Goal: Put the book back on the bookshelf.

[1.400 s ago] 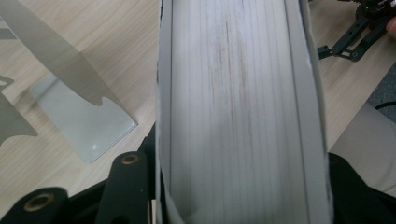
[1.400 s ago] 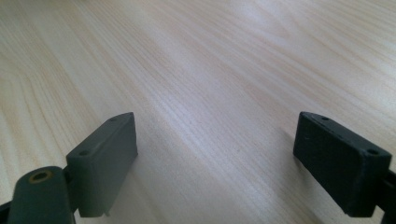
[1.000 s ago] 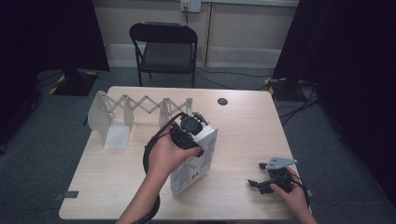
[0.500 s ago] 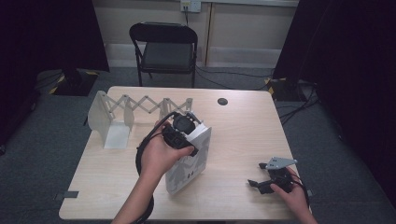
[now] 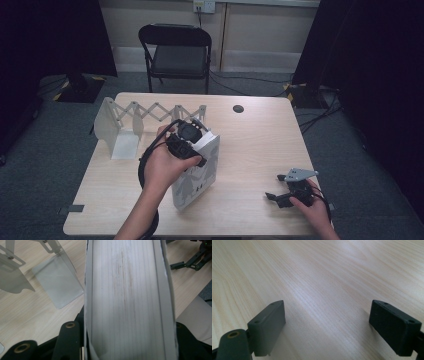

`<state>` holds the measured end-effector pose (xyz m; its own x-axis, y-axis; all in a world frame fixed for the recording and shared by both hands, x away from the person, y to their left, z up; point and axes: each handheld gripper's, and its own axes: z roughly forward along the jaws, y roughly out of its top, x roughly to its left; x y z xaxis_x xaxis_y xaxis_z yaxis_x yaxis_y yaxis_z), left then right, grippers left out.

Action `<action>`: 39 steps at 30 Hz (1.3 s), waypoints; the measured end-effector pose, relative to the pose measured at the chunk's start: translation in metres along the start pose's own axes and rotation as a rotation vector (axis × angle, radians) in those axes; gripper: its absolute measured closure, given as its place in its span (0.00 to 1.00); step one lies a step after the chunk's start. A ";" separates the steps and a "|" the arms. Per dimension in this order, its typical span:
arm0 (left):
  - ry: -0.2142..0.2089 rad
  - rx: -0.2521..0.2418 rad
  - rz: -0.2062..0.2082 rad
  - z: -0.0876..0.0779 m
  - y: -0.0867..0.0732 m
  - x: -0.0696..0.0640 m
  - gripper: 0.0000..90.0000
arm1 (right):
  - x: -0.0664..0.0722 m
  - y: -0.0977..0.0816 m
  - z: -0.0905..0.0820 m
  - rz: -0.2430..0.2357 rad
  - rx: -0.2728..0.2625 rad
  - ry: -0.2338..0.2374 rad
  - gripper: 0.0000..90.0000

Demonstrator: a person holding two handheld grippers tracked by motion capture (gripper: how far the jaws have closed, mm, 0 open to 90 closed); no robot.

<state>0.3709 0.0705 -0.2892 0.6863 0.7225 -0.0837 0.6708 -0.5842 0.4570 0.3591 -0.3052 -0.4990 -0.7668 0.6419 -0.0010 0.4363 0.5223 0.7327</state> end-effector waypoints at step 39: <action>0.066 0.010 -0.090 -0.024 -0.018 0.023 0.58 | 0.000 0.000 0.000 0.000 0.001 0.001 0.15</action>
<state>0.3677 0.1061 -0.2777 0.6034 0.7948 -0.0650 0.7317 -0.5193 0.4415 0.3591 -0.3053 -0.4990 -0.7670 0.6416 -0.0005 0.4368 0.5228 0.7320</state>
